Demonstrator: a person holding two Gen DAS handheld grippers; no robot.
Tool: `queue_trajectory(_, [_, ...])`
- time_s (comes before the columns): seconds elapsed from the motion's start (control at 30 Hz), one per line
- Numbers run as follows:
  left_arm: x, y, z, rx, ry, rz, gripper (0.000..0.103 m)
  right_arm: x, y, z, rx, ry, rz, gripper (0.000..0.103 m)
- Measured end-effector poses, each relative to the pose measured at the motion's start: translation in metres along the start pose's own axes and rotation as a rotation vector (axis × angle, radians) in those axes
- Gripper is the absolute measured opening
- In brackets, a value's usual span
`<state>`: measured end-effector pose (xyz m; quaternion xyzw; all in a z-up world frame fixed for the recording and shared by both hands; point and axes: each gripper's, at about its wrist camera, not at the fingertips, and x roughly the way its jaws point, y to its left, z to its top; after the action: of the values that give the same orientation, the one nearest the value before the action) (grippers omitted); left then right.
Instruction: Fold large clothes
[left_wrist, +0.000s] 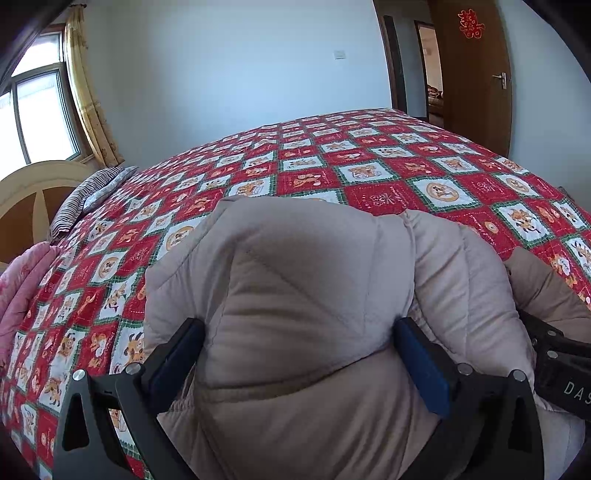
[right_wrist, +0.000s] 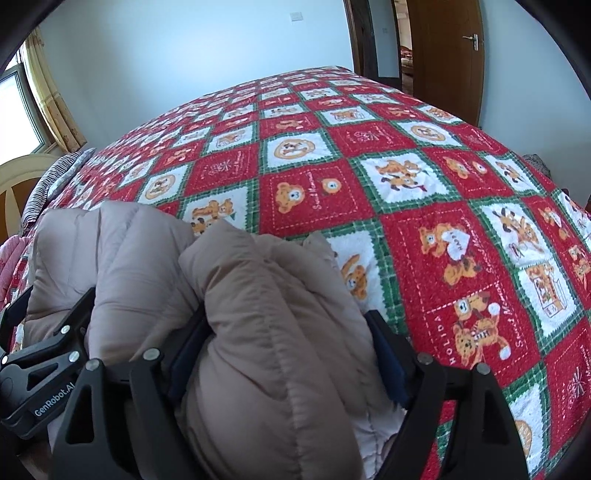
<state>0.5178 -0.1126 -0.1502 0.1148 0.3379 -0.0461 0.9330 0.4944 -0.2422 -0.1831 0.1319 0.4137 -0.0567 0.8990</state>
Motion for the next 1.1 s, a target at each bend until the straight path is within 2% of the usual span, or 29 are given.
queue_trajectory(0.33, [-0.001,0.001,0.001,-0.003,0.016,-0.01,0.102,0.004,-0.004,0.001,0.016,0.011,0.017,0.085])
queue_trajectory(0.47, [-0.022,0.011,-0.001,-0.018,0.045,-0.013,0.102,0.002,-0.007,0.001,0.024,0.016,0.036,0.089])
queue_trajectory(0.57, [-0.053,0.032,-0.011,-0.081,0.032,-0.091,0.102,-0.007,-0.015,0.001,0.038,0.029,0.063,0.094])
queue_trajectory(0.63, [-0.065,0.046,-0.014,-0.08,0.012,-0.11,0.102,-0.022,-0.026,-0.003,0.061,0.035,0.123,0.095])
queue_trajectory(0.73, [-0.054,0.072,-0.007,-0.108,0.033,-0.156,0.102,-0.049,-0.037,-0.016,0.088,0.021,0.178,0.097])
queue_trajectory(0.8, [-0.032,0.09,-0.005,-0.17,0.081,-0.232,0.102,-0.062,-0.041,-0.031,0.081,0.005,0.177,0.1])
queue_trajectory(0.87, [-0.012,0.103,-0.011,-0.271,0.161,-0.359,0.102,-0.069,-0.048,-0.046,0.084,0.006,0.206,0.101])
queue_trajectory(0.93, [-0.002,0.107,-0.024,-0.34,0.203,-0.45,0.102,-0.072,-0.054,-0.056,0.094,0.013,0.223,0.103])
queue_trajectory(0.97, [-0.001,0.105,-0.029,-0.342,0.203,-0.469,0.102,-0.07,-0.055,-0.059,0.097,0.023,0.237,0.103])
queue_trajectory(1.03, [-0.003,0.101,-0.036,-0.329,0.173,-0.462,0.102,-0.063,-0.057,-0.062,0.114,0.048,0.277,0.103])
queue_trajectory(1.1, [-0.002,0.096,-0.036,-0.324,0.178,-0.46,0.102,-0.055,-0.056,-0.062,0.11,0.063,0.291,0.103])
